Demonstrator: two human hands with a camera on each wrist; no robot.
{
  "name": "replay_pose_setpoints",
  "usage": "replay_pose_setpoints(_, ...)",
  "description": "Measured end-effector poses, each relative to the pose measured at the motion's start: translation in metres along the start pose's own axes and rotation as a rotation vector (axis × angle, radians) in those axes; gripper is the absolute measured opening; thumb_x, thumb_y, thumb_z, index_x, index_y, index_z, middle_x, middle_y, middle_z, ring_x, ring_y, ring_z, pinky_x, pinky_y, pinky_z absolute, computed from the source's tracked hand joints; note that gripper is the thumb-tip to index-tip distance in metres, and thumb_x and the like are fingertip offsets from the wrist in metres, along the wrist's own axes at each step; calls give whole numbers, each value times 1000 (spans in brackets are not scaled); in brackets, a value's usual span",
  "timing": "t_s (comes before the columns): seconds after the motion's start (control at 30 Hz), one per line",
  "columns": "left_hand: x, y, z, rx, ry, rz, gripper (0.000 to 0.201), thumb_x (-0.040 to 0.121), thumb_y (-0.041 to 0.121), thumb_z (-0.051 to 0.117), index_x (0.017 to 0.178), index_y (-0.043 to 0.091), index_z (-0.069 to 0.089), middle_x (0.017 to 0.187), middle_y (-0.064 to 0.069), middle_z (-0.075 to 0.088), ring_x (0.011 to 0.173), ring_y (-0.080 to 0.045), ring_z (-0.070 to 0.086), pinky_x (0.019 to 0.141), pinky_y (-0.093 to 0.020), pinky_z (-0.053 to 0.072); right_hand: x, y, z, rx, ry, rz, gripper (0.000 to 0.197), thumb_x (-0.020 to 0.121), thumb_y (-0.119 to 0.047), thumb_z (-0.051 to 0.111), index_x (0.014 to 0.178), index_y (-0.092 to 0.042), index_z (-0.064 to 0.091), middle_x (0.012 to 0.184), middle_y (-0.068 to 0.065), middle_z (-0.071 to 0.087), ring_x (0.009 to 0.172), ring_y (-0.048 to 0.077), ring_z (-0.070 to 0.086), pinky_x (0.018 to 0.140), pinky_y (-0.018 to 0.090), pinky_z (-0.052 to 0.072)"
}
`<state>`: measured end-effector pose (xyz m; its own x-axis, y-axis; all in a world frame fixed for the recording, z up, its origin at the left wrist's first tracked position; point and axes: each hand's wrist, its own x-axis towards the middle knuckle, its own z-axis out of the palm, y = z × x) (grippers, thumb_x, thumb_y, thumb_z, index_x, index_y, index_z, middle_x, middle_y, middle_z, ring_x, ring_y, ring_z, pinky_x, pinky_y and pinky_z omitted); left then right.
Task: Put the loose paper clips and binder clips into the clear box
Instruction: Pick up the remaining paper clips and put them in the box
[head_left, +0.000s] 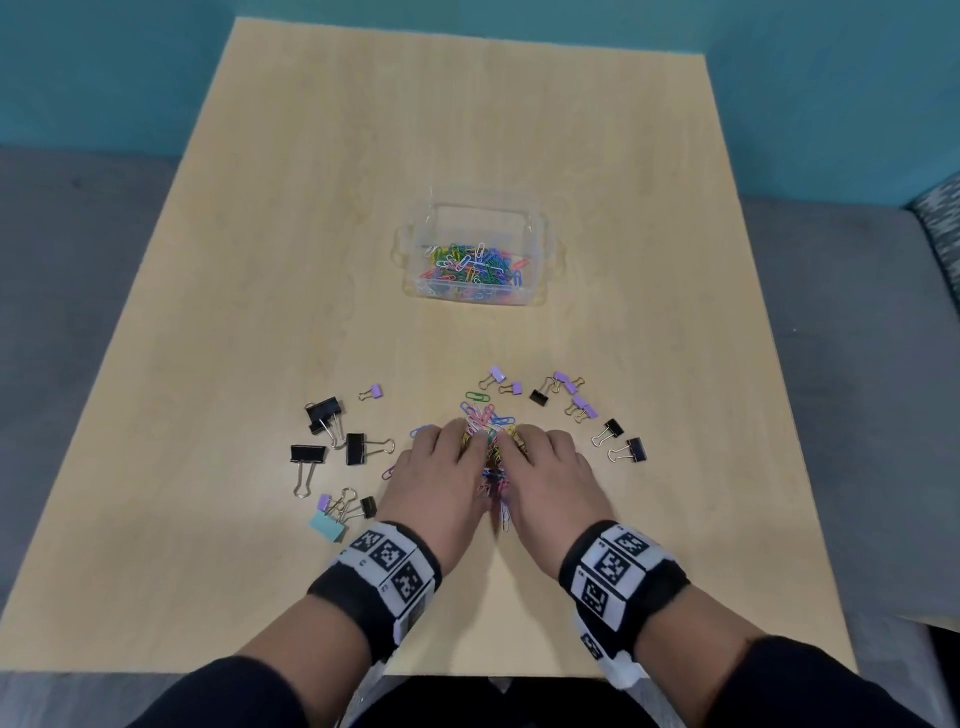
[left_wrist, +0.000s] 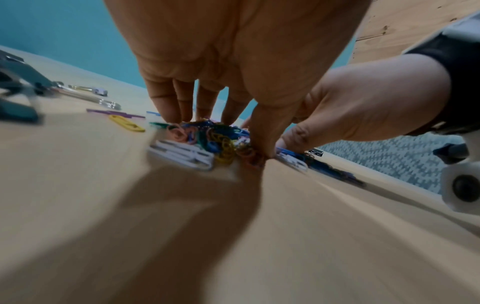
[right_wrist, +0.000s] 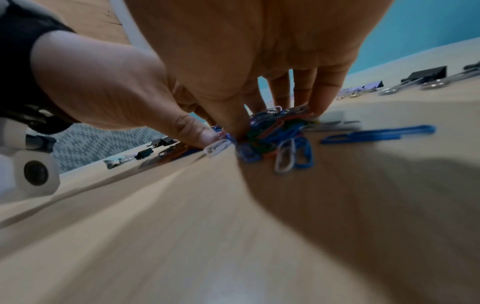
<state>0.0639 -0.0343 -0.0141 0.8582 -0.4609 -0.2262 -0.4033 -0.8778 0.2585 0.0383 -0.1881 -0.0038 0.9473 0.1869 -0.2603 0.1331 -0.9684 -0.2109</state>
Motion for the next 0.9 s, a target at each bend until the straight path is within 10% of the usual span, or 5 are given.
replay_pose_setpoints(0.2, 10, -1, -2, 0, 9, 27, 27, 75, 15, 59, 102, 18, 54, 102, -6, 49, 85, -27, 41, 68, -41, 49, 15, 2, -5, 4, 10, -65, 39, 61, 2, 59, 96, -14, 54, 93, 8, 52, 81, 30, 45, 60, 39, 44)
replay_pose_setpoints(0.37, 12, -3, -4, 5, 21, 67, 30, 62, 1, 67, 79, 18, 50, 84, -5, 46, 70, -24, 39, 56, -40, 46, 17, 2, -12, 29, -40, -61, 37, 66, 7, 53, 97, -13, 52, 95, 9, 48, 86, 30, 43, 64, 41, 44)
replay_pose_setpoints(0.9, 4, -14, -11, -261, 78, -109, 11, 72, 0, 64, 73, 10, 60, 77, -6, 51, 67, -31, 51, 54, -41, 47, 12, 18, -10, -24, -33, -105, 61, 51, -7, 85, 80, -24, 34, 73, -4, 43, 59, 13, 27, 46, 24, 23)
